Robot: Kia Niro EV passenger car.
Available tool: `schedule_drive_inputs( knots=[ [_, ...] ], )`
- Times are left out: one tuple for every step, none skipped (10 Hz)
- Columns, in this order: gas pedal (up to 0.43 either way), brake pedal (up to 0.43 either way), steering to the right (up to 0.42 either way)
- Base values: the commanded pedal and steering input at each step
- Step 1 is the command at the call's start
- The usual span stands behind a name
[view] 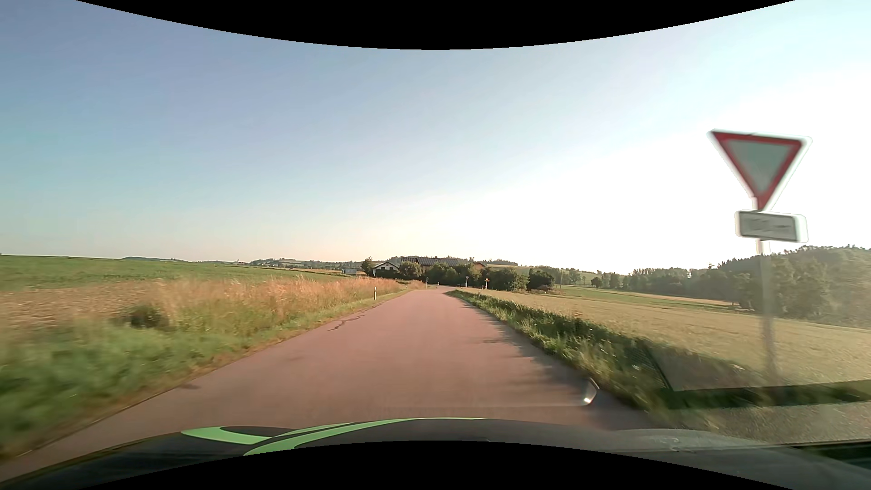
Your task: Follow the waypoints while adhering to traffic rules and regulations
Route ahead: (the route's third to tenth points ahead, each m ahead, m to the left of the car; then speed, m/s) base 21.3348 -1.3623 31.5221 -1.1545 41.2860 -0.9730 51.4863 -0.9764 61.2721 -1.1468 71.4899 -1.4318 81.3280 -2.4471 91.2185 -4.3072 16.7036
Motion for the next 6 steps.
schedule_drive_inputs(
  knots=[
    [0.000, 0.091, 0.001],
    [0.000, 0.091, 0.001],
    [0.000, 0.098, 0.001],
    [0.000, 0.098, 0.001],
    [0.000, 0.104, 0.001],
    [0.000, 0.104, 0.001]
  ],
)
